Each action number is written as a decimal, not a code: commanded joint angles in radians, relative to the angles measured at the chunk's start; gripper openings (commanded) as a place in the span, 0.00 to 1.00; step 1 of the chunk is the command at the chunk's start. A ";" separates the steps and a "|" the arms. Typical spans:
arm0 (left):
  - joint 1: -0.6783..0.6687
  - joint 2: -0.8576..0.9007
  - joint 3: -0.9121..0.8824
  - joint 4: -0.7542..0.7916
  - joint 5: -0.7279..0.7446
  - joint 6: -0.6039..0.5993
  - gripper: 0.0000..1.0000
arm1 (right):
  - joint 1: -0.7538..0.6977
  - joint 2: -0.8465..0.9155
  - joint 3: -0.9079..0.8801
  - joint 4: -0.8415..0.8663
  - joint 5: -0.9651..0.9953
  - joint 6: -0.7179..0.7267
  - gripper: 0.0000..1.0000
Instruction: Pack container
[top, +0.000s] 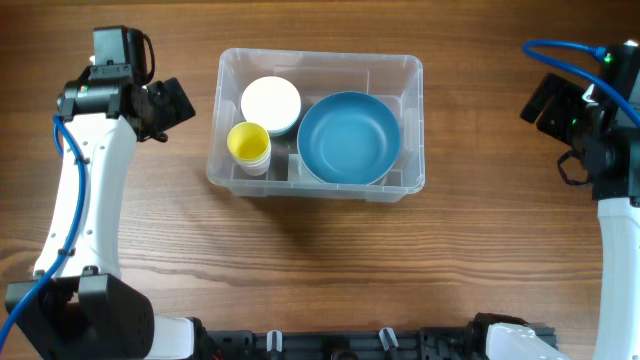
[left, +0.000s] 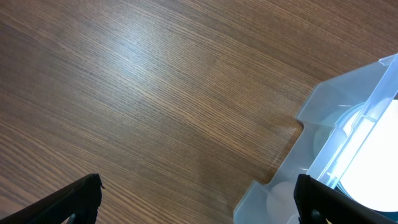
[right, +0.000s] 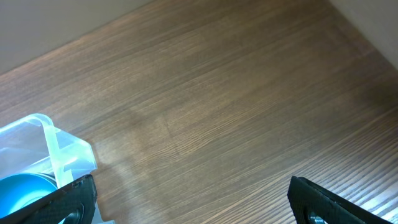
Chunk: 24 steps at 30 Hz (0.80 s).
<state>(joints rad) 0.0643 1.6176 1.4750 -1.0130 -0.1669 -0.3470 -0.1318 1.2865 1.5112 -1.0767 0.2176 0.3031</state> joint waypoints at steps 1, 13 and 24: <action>0.004 -0.011 0.011 0.003 0.001 -0.006 1.00 | -0.003 -0.017 0.000 0.003 0.004 0.008 1.00; 0.004 -0.011 0.011 0.003 0.001 -0.006 1.00 | 0.044 -0.415 -0.046 0.145 0.018 0.014 1.00; 0.004 -0.011 0.011 0.003 0.001 -0.006 1.00 | 0.148 -0.891 -0.267 0.394 0.021 0.019 1.00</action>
<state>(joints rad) 0.0643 1.6176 1.4750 -1.0122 -0.1673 -0.3473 0.0032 0.4953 1.3407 -0.7273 0.2222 0.3107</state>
